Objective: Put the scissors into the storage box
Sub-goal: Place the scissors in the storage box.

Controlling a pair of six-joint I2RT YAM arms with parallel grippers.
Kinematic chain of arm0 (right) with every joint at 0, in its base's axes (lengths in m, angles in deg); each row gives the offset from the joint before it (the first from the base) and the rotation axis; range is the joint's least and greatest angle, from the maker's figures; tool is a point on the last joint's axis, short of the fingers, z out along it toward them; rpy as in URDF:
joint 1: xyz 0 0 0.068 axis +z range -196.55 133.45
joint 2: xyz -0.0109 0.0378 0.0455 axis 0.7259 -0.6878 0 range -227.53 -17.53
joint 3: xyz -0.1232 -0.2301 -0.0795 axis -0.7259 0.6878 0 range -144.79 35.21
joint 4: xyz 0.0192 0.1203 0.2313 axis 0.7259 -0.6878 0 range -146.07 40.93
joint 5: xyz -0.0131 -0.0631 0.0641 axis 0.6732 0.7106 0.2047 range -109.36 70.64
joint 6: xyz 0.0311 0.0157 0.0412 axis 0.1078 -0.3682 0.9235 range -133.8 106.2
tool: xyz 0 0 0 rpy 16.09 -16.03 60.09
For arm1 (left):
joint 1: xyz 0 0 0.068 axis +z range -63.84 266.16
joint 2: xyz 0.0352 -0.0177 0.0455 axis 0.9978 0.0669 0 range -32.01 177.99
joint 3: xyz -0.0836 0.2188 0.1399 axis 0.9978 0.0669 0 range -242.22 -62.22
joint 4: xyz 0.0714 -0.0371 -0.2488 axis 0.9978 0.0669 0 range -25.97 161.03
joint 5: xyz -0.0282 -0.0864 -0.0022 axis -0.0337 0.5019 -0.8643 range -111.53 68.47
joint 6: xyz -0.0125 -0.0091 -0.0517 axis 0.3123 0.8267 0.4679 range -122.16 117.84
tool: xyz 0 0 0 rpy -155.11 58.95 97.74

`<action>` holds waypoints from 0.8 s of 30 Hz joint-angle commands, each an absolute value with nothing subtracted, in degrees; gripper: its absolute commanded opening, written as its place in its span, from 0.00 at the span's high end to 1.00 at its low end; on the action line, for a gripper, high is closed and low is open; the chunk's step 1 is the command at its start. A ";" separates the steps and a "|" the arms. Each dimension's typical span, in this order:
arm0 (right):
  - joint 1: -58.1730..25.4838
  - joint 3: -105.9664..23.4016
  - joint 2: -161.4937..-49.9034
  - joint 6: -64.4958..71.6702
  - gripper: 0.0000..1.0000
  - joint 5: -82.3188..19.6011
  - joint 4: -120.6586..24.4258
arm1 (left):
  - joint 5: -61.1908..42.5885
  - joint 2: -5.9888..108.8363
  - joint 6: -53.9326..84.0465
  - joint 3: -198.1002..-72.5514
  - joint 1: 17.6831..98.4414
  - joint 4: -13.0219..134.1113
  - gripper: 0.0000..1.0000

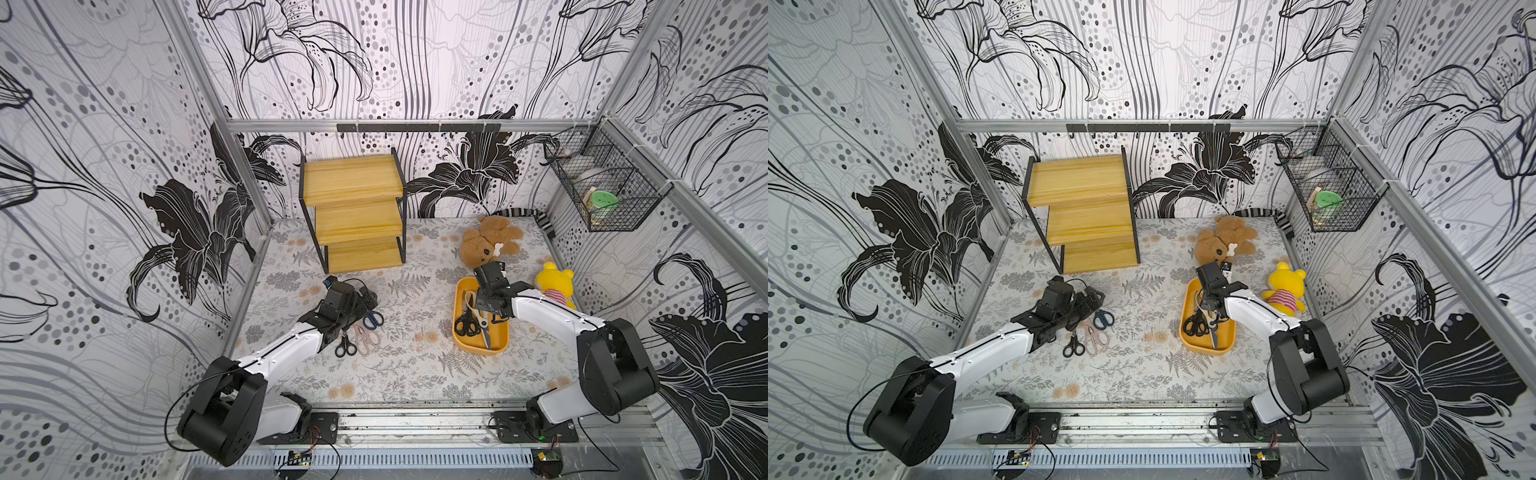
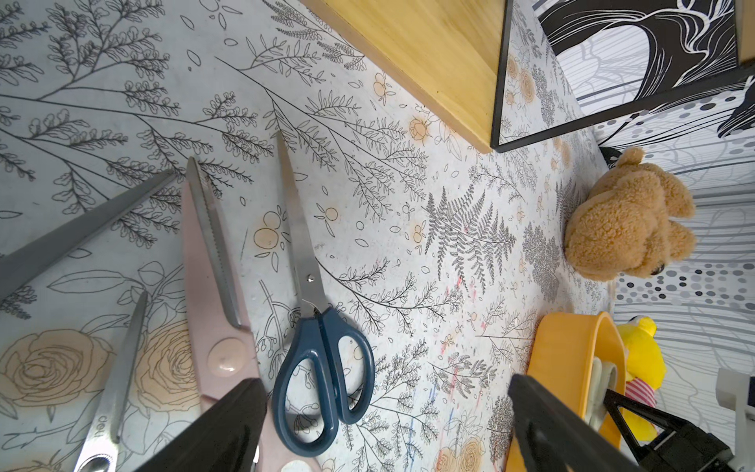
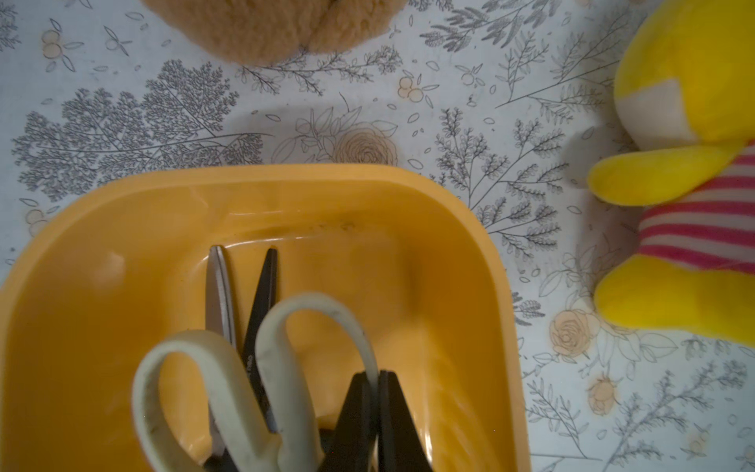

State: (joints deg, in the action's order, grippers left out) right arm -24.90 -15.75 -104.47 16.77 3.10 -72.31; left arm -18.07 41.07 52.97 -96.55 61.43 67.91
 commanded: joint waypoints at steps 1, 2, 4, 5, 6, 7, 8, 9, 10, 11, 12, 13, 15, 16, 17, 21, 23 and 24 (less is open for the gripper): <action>-25.28 -16.33 -106.94 15.78 1.00 2.27 -70.90 | -19.25 41.58 53.06 -97.99 60.94 67.38 0.03; -25.28 -16.79 -107.86 15.74 1.00 2.17 -71.22 | -19.27 41.59 53.04 -97.85 60.94 67.45 0.03; -25.28 -17.57 -109.54 15.85 1.00 1.98 -71.87 | -19.38 41.27 53.04 -97.51 60.94 67.40 0.03; -25.28 -17.80 -110.34 16.06 1.00 1.87 -72.06 | -19.55 41.10 53.06 -97.27 60.95 67.42 0.03; -25.28 -18.08 -110.94 16.11 0.99 1.75 -72.23 | -19.66 40.95 53.13 -97.15 60.94 67.42 0.03; -25.28 -18.39 -111.53 16.21 0.97 1.65 -72.41 | -19.84 40.61 53.11 -96.88 60.94 67.53 0.03; -25.23 -18.64 -111.94 16.26 0.95 1.31 -72.48 | -20.09 40.31 52.98 -96.60 60.94 67.54 0.03; -25.28 -18.88 -112.15 16.25 0.94 1.07 -72.60 | -20.27 40.03 52.99 -96.48 60.94 67.66 0.03; -25.28 -19.22 -112.15 16.20 0.91 0.79 -72.76 | -20.54 39.81 52.93 -96.19 60.94 67.80 0.03; -25.30 -19.57 -112.06 16.00 0.88 0.47 -73.02 | -20.79 39.49 52.89 -96.06 60.94 67.81 0.03; -25.28 -20.03 -111.99 15.70 0.85 0.46 -73.37 | -20.97 39.23 52.68 -95.87 60.94 67.91 0.03; -25.24 -20.52 -111.72 15.41 0.80 0.34 -73.93 | -21.17 39.04 52.77 -95.66 60.94 67.97 0.03; -25.28 -21.36 -111.04 14.36 0.73 0.13 -74.89 | -21.35 38.76 52.68 -95.37 60.94 68.04 0.03; -25.26 -21.57 -110.48 13.92 0.68 -0.08 -75.28 | -21.52 38.67 52.75 -95.22 60.94 67.95 0.03; -25.28 -21.77 -109.84 13.67 0.66 -0.31 -75.51 | -21.53 38.53 52.81 -95.18 60.94 67.91 0.03; -25.19 -22.45 -107.10 13.45 0.65 -1.00 -76.92 | -21.53 38.30 52.83 -94.85 60.94 67.75 0.03; -25.19 -22.91 -105.69 13.17 0.64 -2.64 -77.29 | -21.68 38.03 52.72 -94.74 60.94 67.78 0.03; -25.21 -23.20 -105.20 13.04 0.64 -3.51 -77.49 | -21.77 37.95 52.84 -94.64 60.94 67.65 0.03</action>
